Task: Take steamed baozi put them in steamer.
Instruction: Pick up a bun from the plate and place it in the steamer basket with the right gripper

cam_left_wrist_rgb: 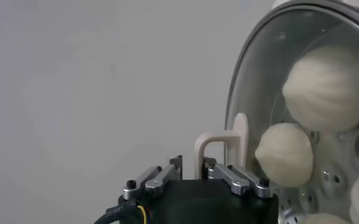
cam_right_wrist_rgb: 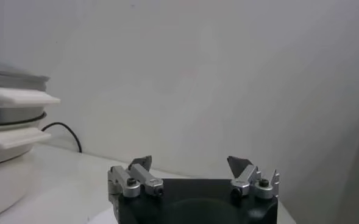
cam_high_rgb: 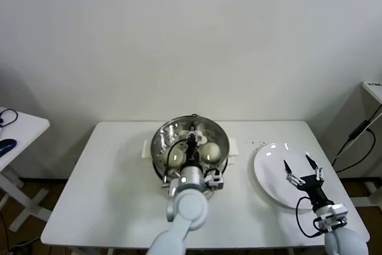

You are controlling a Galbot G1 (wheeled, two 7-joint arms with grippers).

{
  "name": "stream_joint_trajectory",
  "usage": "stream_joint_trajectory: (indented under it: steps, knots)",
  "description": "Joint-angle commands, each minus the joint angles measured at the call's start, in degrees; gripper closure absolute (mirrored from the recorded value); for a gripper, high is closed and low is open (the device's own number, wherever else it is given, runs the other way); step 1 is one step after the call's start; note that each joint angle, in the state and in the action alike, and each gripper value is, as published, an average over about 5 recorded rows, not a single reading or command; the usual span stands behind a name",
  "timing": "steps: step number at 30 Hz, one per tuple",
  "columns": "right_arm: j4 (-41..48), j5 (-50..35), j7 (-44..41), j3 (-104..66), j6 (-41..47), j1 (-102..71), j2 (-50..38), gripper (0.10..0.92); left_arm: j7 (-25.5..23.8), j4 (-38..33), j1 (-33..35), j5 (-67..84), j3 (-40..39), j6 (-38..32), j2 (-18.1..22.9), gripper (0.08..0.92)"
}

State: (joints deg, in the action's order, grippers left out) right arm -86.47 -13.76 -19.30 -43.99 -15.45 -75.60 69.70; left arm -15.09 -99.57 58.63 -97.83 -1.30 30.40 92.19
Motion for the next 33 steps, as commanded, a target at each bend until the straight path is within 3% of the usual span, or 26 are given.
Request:
stream_joint_trajectory:
  steps: [1,19,33]
  knots:
    - [0.2,0.1,-0.1,-0.1,-0.1,0.1,-0.1,0.203,-0.9,-3.2,0.1,0.0,-0.6,-0.6,1.0,0.688]
    - [1.3,0.5,-0.8,0.0,-0.3,0.7,-0.1,0.203,-2.7,-7.0,1.9,0.2,0.0,-2.0,-0.3,0.197]
    - [1.9,0.9,-1.0,0.1,-0.5,1.5,-0.2,0.203,-4.6,-10.4,4.4,1.8,0.4,-3.5,-2.1,0.177]
